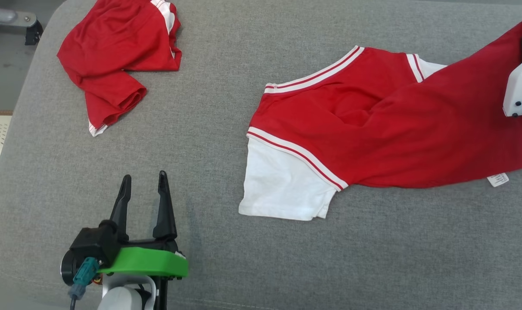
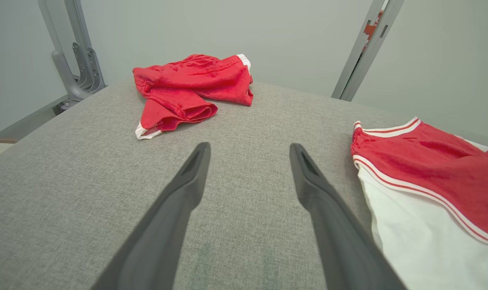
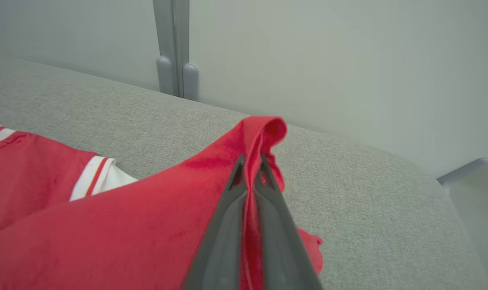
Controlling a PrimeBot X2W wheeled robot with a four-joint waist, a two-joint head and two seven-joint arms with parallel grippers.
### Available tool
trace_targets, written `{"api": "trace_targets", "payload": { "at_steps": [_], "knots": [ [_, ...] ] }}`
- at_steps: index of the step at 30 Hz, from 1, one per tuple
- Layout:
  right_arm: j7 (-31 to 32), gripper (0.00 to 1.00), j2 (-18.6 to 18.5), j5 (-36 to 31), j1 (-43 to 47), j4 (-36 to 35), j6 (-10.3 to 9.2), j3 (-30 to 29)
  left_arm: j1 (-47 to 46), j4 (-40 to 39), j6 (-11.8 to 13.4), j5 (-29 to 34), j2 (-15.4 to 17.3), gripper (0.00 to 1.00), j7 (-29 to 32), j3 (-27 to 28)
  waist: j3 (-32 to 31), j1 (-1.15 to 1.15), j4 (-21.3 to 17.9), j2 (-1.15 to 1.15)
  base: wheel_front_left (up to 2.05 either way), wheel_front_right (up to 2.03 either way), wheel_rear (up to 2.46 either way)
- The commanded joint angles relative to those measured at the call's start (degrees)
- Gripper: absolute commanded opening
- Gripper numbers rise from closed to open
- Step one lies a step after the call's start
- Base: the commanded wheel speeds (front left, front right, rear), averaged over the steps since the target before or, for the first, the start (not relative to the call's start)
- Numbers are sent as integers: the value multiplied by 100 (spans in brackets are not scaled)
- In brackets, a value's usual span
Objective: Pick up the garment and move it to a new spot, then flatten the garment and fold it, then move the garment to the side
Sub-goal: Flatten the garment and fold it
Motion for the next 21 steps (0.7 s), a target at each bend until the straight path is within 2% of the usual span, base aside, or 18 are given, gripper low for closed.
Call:
{"api": "trace_targets", "payload": {
  "at_steps": [1,6,11,17,21],
  "knots": [
    [-139,100,64,-129,-61,148,-8,-78,-114,-24,29,-22,14,100,-3,-35,27,0,34,0,0,0,0],
    [-624,100,261,-450,-232,499,-8,-310,-154,-38,45,24,13,100,-4,-56,-26,0,-95,0,0,0,0],
    [-1070,100,513,-457,-243,565,-8,-325,-169,-40,5,95,14,100,-3,-34,-150,0,-325,0,0,0,0],
    [-1372,100,735,-252,112,282,-8,-162,-144,4,-27,155,14,100,-4,44,-408,0,-637,0,0,0,0],
    [-1431,100,889,5,545,-168,-8,-93,-46,61,-15,163,15,100,-3,130,-617,0,-820,0,0,0,0]
  ]
}}
